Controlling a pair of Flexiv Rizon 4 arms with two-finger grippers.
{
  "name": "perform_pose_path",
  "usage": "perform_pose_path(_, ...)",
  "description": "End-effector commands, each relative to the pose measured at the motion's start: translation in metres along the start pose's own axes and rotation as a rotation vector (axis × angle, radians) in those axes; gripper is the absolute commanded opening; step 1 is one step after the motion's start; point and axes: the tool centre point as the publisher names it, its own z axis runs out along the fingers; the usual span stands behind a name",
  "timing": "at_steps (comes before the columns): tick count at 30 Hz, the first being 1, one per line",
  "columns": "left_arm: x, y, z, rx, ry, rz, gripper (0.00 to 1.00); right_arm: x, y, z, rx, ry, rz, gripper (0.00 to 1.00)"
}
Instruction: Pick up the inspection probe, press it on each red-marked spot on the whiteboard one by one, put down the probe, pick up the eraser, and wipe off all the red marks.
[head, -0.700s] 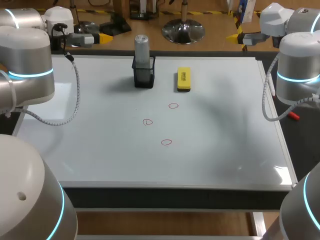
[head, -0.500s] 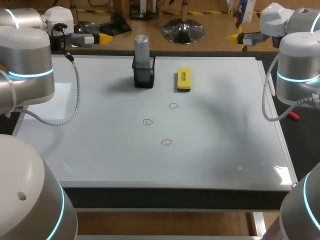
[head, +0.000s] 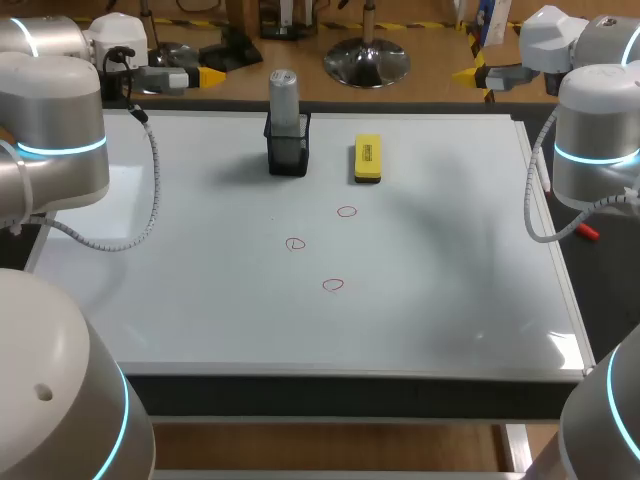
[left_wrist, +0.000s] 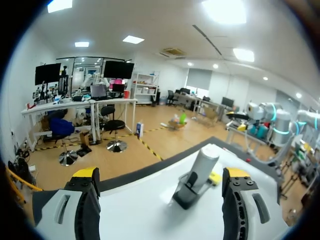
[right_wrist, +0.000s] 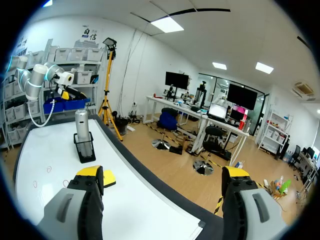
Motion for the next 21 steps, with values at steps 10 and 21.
perform_pose_path(10, 0.021, -0.011, 0.018, -0.041, 0.302, 0.100, 1.00, 0.000, 0.000, 0.000, 0.000, 0.000, 0.000, 1.00)
perform_pose_path(21, 0.054, -0.011, 0.036, -0.085, 0.575, 0.157, 1.00, 0.000, 0.000, 0.000, 0.000, 0.000, 0.000, 1.00)
